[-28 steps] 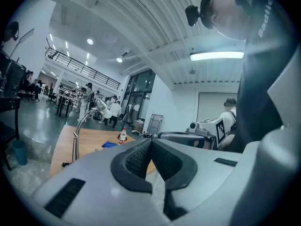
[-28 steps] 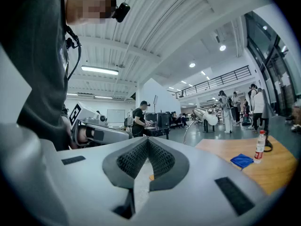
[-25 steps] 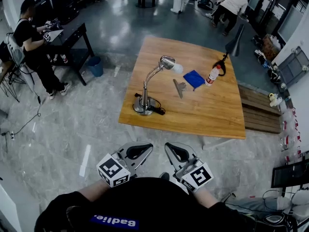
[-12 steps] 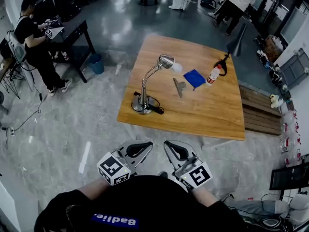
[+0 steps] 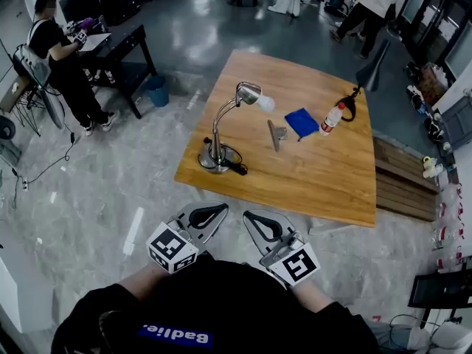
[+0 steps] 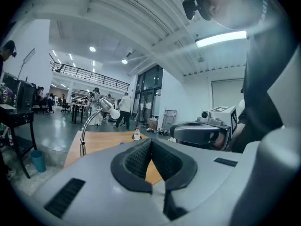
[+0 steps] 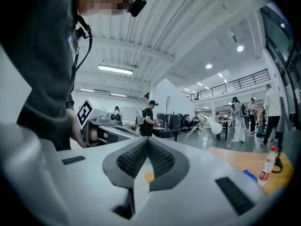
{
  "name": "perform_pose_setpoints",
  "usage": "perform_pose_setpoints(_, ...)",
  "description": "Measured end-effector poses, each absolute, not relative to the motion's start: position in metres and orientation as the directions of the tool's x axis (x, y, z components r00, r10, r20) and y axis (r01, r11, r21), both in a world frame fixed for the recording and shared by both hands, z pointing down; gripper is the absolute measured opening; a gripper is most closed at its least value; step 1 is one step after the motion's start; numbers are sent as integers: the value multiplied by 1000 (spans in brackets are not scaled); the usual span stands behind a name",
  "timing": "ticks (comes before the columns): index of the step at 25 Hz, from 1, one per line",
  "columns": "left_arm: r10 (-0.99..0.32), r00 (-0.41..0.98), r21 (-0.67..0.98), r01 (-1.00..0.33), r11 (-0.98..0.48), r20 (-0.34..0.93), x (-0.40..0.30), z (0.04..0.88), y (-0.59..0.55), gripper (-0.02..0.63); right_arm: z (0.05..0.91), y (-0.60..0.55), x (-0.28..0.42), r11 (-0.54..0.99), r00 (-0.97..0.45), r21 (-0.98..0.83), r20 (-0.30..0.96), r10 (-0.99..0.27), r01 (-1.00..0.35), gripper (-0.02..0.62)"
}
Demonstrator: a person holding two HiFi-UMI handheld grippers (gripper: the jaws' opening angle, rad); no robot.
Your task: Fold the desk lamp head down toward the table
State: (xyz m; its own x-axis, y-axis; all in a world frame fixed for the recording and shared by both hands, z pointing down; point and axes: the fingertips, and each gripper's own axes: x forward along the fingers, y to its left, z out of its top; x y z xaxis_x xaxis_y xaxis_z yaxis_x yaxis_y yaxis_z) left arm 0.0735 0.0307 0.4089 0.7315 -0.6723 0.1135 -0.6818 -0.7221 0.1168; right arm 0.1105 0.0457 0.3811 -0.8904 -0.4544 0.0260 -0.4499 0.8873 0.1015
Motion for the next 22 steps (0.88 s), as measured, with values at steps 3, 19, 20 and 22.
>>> perform_pose_setpoints(3, -700, 701, 106, -713, -693, 137, 66, 417, 11, 9, 381, 30, 109, 882, -886, 129, 41, -462, -454, 6)
perform_pose_setpoints(19, -553, 812, 70, -572, -817, 186, -8, 460, -127, 9, 401, -111, 36, 751, -705, 396, 289, -648, -528, 6)
perform_pose_setpoints(20, -552, 811, 73, -573, -816, 194, -11, 465, -134, 9, 401, -118, 34, 742, -692, 409, 296, -658, -530, 6)
perform_pose_setpoints(22, -556, 805, 83, -580, -810, 206, -14, 473, -145, 9, 401, -128, 30, 733, -680, 432, 306, -667, -525, 6)
